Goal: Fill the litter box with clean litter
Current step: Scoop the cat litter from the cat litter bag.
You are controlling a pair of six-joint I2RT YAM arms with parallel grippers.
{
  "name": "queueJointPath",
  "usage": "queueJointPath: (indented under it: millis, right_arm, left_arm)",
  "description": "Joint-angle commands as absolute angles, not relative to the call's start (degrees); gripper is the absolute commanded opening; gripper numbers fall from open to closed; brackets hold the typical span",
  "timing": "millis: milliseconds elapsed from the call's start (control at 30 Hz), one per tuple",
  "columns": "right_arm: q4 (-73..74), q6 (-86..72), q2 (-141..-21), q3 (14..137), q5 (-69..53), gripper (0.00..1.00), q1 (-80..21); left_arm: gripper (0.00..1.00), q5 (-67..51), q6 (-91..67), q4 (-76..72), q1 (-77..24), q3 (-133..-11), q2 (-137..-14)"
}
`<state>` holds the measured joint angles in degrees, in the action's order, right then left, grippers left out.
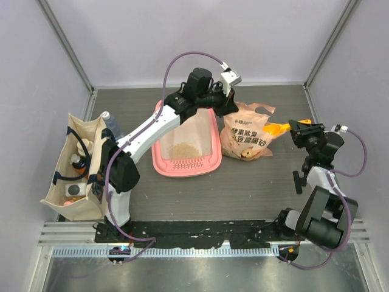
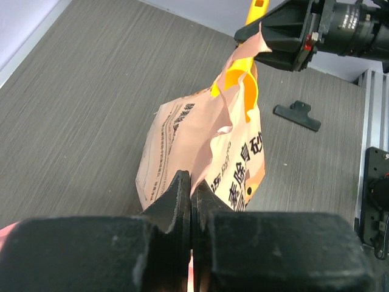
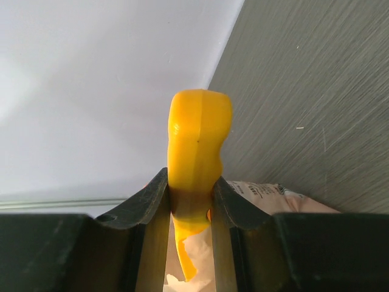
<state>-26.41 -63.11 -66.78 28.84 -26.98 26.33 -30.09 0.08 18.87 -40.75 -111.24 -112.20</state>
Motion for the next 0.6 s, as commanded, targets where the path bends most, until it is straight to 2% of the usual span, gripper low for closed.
queueJointPath:
  millis: [0,233,567]
  right_arm:
    - [-39.09,-73.55,-71.36,28.65,-28.65,0.02,28.65]
    - [-42.54,-81.47,-74.00,31.46,-31.64,0.01,30.93]
    - [-39.20,-82.36,-74.44,34.36,-32.69,0.01,33.22]
  left_arm:
    - [0.00,-28.75,4.30,23.63,-39.64,-116.97,-109.68]
    - [0.00,-26.02,10.28,31.55,-39.64,-123.13,-112.67]
    - [0.00,-23.03,6.33,26.29,-38.76,-122.18,-111.27]
